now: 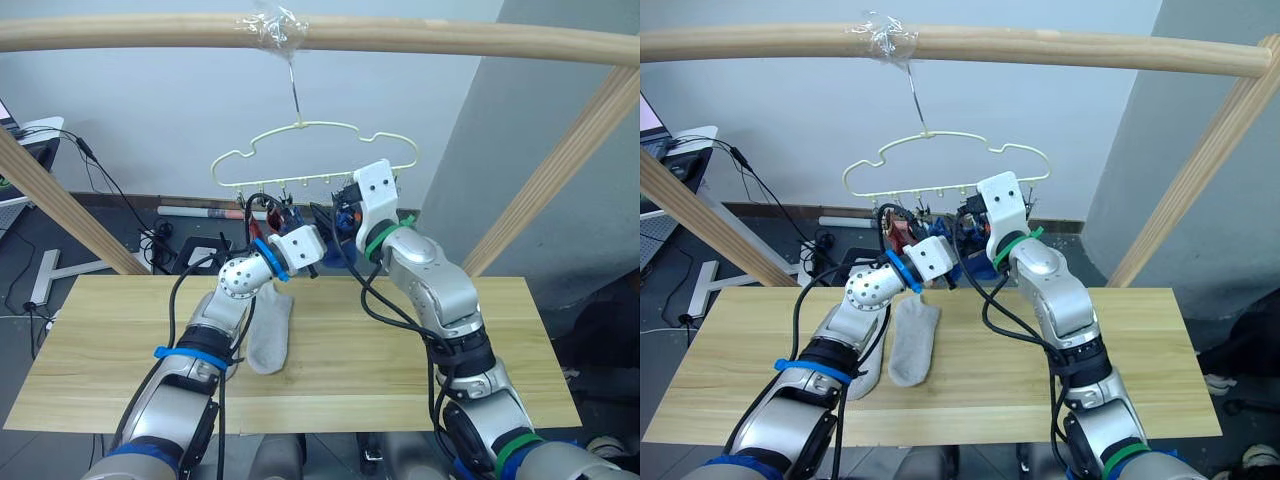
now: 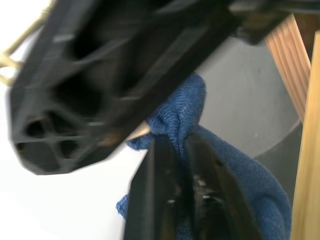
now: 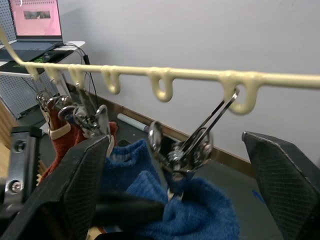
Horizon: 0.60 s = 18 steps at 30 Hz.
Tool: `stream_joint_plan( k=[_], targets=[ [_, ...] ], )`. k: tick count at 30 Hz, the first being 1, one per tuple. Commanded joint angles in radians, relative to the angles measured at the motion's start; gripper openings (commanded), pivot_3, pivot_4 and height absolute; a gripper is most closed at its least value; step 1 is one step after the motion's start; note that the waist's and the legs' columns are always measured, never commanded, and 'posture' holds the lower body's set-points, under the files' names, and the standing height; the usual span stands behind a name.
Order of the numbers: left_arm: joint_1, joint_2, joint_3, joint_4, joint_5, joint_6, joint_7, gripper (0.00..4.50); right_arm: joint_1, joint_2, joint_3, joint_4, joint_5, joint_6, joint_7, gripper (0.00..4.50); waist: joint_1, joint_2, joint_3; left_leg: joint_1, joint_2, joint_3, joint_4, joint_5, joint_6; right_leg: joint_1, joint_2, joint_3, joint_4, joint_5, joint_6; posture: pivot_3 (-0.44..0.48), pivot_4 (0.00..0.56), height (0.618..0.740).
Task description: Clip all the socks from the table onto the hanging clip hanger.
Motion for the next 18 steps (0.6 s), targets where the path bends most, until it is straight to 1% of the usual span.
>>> stream_joint_plan(
  k=[1,5,6,10,14,15,16,17,18],
  targets=[
    [0.027,0.002,0.012,-0.064,-0.061,0.043,-0.054,1.66,0.029,-0.019,0.011,-0.099,0.005,0.008,0.015,4.5,0.0,0.0,0.0,0.0,0.0,0.0,0.0,0.0,0.0,0.0,0.0,0.0,0.0,0.0,0.0,-0.045,0.198,0.701],
    [0.077,0.014,0.011,-0.139,-0.128,0.103,-0.142,2.83,0.075,-0.048,0.019,-0.166,0.005,0.022,0.022,4.5,0.0,0.0,0.0,0.0,0.0,0.0,0.0,0.0,0.0,0.0,0.0,0.0,0.0,0.0,0.0,-0.05,0.201,0.701],
    [0.093,0.02,0.012,-0.164,-0.144,0.121,-0.162,2.83,0.087,-0.055,0.02,-0.183,0.006,0.026,0.022,4.5,0.0,0.0,0.0,0.0,0.0,0.0,0.0,0.0,0.0,0.0,0.0,0.0,0.001,0.0,0.0,-0.05,0.201,0.701],
    [0.141,0.057,0.049,-0.274,-0.245,0.288,-0.233,2.83,0.142,-0.078,-0.008,-0.285,0.016,0.047,0.008,4.5,-0.001,0.0,0.0,0.0,0.0,-0.001,0.0,0.0,0.0,0.0,0.0,0.0,0.001,0.0,0.0,-0.053,0.203,0.701],
    [0.158,0.095,0.077,-0.349,-0.292,0.39,-0.273,2.83,0.176,-0.072,-0.022,-0.349,0.014,0.072,-0.017,4.5,-0.001,0.0,0.0,0.001,0.0,-0.001,0.001,0.0,0.0,0.001,0.001,0.0,0.001,0.0,0.0,-0.055,0.203,0.701],
    [0.159,0.1,0.083,-0.361,-0.299,0.411,-0.277,2.85,0.181,-0.068,-0.025,-0.355,0.012,0.077,-0.025,4.13,-0.001,0.0,0.0,0.001,0.0,-0.001,0.001,0.0,0.0,0.001,0.001,0.0,0.001,0.0,0.0,-0.055,0.203,0.701],
    [0.158,0.105,0.089,-0.371,-0.305,0.429,-0.28,2.85,0.186,-0.062,-0.028,-0.362,0.011,0.078,-0.033,3.94,-0.001,0.0,0.0,0.002,0.0,-0.001,0.001,0.0,0.0,0.001,0.001,0.0,0.001,0.0,0.0,-0.055,0.203,0.701],
    [0.156,0.109,0.094,-0.379,-0.307,0.442,-0.282,2.85,0.189,-0.057,-0.029,-0.363,0.009,0.082,-0.041,3.63,-0.001,0.0,0.0,0.002,0.0,-0.001,0.001,0.0,0.0,0.001,0.001,0.0,0.001,0.0,0.0,-0.055,0.203,0.701],
    [0.152,0.11,0.098,-0.387,-0.31,0.456,-0.283,2.85,0.188,-0.053,-0.03,-0.36,0.008,0.083,-0.045,3.21,-0.001,0.0,0.0,0.002,0.0,-0.001,0.001,0.001,0.0,0.001,0.001,0.0,0.001,0.0,0.0,-0.057,0.205,0.701]
  ],
)
